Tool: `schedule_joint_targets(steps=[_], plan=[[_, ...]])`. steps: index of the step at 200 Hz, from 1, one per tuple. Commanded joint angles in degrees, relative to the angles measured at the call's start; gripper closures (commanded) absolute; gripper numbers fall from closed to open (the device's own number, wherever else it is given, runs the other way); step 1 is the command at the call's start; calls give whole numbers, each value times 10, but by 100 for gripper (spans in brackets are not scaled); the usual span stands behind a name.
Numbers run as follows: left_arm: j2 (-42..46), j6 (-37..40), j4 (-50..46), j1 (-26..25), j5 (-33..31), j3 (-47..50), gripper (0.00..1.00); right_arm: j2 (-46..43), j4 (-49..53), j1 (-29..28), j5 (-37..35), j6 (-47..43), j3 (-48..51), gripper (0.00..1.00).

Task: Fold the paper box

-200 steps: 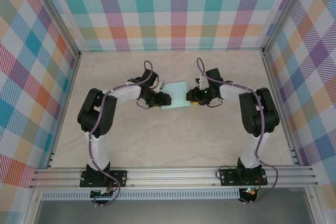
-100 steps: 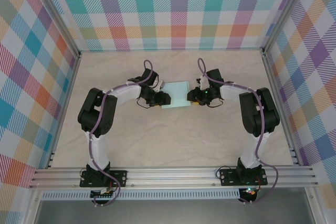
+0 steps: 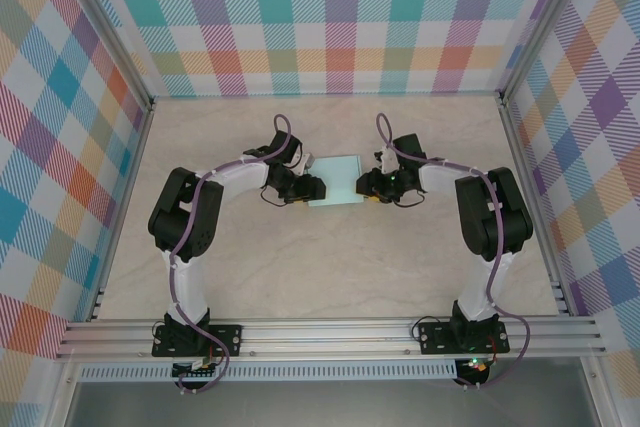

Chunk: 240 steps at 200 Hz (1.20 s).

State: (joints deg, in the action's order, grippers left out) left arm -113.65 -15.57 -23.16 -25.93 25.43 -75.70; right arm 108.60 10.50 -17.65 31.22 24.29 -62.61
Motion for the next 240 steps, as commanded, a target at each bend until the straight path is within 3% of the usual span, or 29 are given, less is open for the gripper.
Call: schedule_joint_targets(steps=[1,99,165,187,212,240], plan=[[-4,4,6,9,3,-9,41,-16,-13,-5,0,1,10,61],[49,22,-16,26,-5,-11,32,-75,-9,-3,-26,-38,29,52],[58,47,-47,49,-21,-35,30,-134,18,1,-111,-110,34,47],[49,74,-46,54,-29,-51,28,-148,42,6,-130,-194,15,42],[59,115,6,55,-23,-25,27,-158,50,7,-99,-431,22,39],[94,181,97,62,27,50,27,-153,58,21,-111,-567,21,37]])
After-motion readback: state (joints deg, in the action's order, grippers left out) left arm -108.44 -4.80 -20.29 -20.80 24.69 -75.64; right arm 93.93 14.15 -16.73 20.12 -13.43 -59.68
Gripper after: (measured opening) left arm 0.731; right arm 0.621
